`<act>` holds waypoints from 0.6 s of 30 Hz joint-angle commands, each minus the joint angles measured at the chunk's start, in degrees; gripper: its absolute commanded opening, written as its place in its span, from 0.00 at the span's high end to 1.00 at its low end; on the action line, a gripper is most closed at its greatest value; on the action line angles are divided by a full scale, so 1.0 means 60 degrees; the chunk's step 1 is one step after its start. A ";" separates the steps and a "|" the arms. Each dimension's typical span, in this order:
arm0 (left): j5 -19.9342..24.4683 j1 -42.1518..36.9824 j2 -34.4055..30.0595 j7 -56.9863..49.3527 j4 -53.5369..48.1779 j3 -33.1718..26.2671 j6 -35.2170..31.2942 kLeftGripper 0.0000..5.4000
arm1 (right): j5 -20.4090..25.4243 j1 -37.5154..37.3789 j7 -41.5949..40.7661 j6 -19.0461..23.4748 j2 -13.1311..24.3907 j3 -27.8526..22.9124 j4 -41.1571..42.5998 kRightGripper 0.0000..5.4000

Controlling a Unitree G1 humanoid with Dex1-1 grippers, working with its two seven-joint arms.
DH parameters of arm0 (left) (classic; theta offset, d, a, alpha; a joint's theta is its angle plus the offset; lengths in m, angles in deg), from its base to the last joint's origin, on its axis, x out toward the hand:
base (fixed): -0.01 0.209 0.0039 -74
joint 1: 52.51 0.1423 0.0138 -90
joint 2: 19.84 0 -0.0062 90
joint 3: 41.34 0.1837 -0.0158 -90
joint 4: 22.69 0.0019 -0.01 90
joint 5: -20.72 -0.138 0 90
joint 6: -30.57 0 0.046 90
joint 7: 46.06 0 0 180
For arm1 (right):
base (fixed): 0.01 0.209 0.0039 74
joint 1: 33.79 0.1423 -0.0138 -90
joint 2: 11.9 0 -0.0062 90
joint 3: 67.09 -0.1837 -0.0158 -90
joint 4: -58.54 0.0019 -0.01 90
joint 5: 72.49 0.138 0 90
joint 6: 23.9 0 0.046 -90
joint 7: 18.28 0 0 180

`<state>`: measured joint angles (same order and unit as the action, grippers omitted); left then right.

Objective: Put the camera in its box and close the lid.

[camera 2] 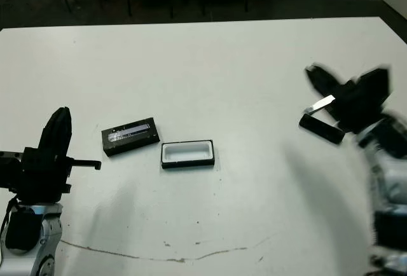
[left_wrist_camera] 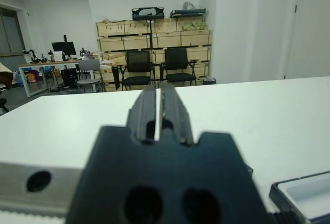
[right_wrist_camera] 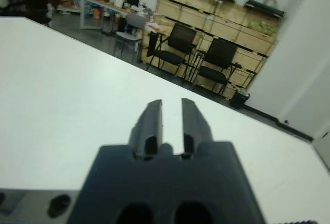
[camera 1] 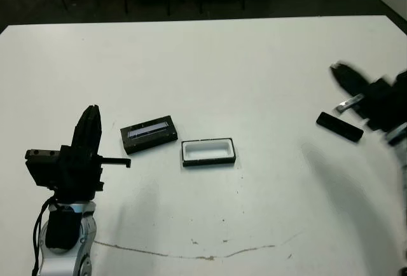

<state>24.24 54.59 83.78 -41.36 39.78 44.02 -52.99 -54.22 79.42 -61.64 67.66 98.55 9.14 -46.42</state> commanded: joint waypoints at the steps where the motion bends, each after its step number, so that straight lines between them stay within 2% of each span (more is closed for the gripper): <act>1: 0.0000 0.0231 -0.0064 0.0046 0.0188 0.0022 0.0036 1.00 | -0.0075 0.0757 -0.1304 -0.0211 0.0663 0.0203 -0.1565 0.80; 3: -0.0001 0.0228 -0.0037 0.0023 0.0213 0.0036 0.0031 1.00 | -0.0210 0.1025 -0.1812 0.0011 0.1073 0.0358 -0.1865 0.73; 9: -0.0061 0.0279 -0.0030 -0.0003 0.0308 0.0048 0.0186 1.00 | -0.0486 0.2256 -0.3887 -0.0309 0.1657 0.0836 -0.4306 0.54; 16: -0.0087 0.0400 -0.0030 -0.0019 0.0206 0.0063 0.0150 1.00 | -0.0774 0.2768 -0.4497 -0.1388 0.1302 0.0949 -0.6388 0.31; 18: -0.0146 0.0465 -0.0006 -0.0072 0.0074 0.0111 -0.0045 1.00 | -0.0799 0.2709 -0.4556 -0.1444 0.1217 0.0985 -0.6612 0.25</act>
<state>23.86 55.26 83.84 -41.51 40.33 44.34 -51.89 -58.03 96.13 -88.35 59.59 106.95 14.54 -84.68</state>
